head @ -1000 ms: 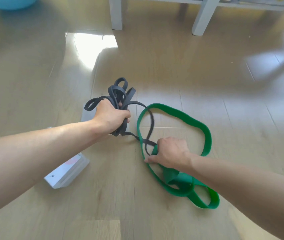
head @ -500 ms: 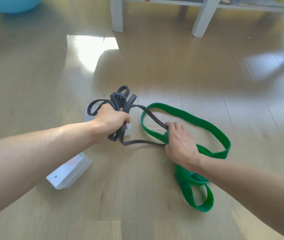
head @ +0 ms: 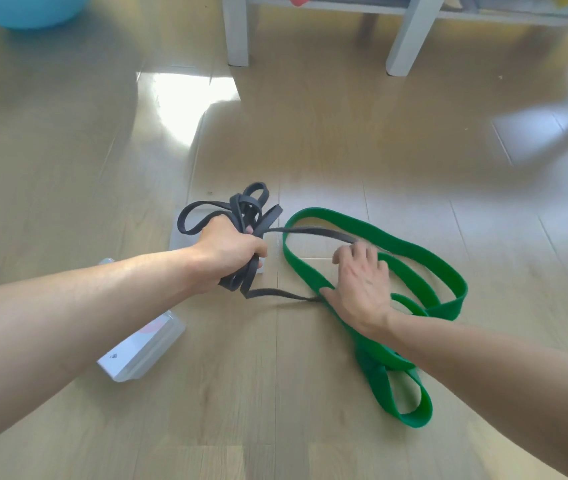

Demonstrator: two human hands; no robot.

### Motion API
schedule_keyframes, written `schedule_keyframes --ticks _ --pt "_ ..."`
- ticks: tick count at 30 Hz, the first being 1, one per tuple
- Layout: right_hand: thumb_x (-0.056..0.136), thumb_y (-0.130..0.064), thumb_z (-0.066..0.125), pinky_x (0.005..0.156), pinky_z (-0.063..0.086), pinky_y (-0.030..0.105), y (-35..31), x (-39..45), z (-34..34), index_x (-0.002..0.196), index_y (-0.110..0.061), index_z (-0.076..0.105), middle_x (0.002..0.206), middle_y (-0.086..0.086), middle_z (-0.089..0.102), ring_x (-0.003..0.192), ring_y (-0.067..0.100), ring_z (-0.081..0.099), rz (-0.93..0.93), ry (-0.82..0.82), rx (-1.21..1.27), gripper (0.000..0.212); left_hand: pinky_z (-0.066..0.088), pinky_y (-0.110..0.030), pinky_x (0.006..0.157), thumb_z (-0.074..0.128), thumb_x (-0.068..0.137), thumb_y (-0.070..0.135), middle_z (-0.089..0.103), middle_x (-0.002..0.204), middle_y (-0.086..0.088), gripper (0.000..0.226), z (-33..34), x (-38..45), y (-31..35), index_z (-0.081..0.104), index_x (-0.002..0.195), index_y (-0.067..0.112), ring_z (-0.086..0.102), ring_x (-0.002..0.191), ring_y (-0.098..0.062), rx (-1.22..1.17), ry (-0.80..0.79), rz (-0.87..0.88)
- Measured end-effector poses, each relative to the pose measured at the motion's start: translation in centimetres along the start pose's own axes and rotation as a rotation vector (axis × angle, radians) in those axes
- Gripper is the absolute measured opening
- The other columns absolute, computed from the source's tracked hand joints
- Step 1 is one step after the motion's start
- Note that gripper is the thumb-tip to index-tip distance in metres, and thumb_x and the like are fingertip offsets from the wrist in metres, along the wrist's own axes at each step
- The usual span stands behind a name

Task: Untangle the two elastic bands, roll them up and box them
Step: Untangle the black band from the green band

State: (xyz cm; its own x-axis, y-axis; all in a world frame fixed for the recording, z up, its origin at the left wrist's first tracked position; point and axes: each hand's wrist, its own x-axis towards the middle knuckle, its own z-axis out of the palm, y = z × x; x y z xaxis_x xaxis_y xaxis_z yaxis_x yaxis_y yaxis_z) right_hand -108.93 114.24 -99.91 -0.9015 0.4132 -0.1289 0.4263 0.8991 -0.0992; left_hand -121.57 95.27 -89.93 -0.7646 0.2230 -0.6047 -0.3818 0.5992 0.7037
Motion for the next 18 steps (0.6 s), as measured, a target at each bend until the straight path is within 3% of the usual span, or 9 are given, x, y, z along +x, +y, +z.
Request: schedule_keyframes --ticks 2,5,8,11,14,18 --pt "0.072 -0.055 0.076 0.089 0.044 0.04 0.7 -0.1 0.3 0.115 -0.023 0.045 0.116 0.001 0.042 0.109 0.026 0.044 0.115 -0.028 0.073 0.062 0.046 -0.023 0.046 0.073 0.082 0.006 0.065 0.063 -0.005 0.024 0.1 0.0 -0.1 0.053 0.076 0.018 0.074 0.065 -0.019 0.002 -0.008 -0.004" --pt "0.071 -0.049 0.077 0.09 0.05 0.041 0.8 -1.0 1.2 0.128 -0.024 0.037 0.12 0.004 0.044 0.109 0.028 0.05 0.214 -0.199 0.215 0.074 0.047 -0.026 0.048 0.073 0.081 0.005 0.063 0.059 -0.004 0.025 0.5 0.0 -0.3 0.052 0.076 0.018 0.073 0.063 -0.019 0.013 -0.028 0.0" --pt "0.083 -0.017 0.062 0.084 0.054 0.044 0.2 -1.2 0.5 0.136 -0.027 0.032 0.115 0.005 0.06 0.099 0.03 0.06 0.171 -0.254 0.28 0.061 0.047 -0.026 0.049 0.071 0.081 0.003 0.062 0.059 -0.005 0.025 0.9 0.1 -0.2 0.051 0.076 0.018 0.071 0.06 -0.019 0.0 -0.037 0.007" --pt "0.081 -0.006 0.054 0.079 0.057 0.04 -1.4 -2.1 -2.9 0.122 -0.038 0.048 0.101 -0.006 0.07 0.088 0.023 0.066 0.038 -0.252 0.443 0.052 0.046 -0.021 0.045 0.071 0.081 0.005 0.067 0.065 -0.005 0.023 0.9 0.4 -0.2 0.054 0.077 0.02 0.073 0.063 -0.018 0.01 0.016 0.041" --pt "0.079 -0.007 0.059 0.075 0.059 0.043 -2.7 -4.4 -7.7 0.099 -0.033 0.059 0.088 -0.009 0.073 0.079 0.018 0.07 -0.092 -0.098 0.808 0.033 0.05 -0.026 0.053 0.069 0.082 0.004 0.072 0.074 -0.01 0.013 0.6 1.1 -0.1 0.06 0.081 0.013 0.075 0.071 -0.023 0.025 0.082 0.075" --pt "0.071 0.015 0.047 0.055 0.056 0.037 -2.2 -5.9 -15.4 0.101 -0.018 0.053 0.072 0.006 0.07 0.064 0.025 0.068 -0.3 0.327 1.205 0.045 0.061 -0.039 0.066 0.068 0.083 0.006 0.072 0.08 -0.013 0.013 0.2 2.4 -0.1 0.057 0.086 0.013 0.075 0.077 -0.026 0.059 0.122 0.085"
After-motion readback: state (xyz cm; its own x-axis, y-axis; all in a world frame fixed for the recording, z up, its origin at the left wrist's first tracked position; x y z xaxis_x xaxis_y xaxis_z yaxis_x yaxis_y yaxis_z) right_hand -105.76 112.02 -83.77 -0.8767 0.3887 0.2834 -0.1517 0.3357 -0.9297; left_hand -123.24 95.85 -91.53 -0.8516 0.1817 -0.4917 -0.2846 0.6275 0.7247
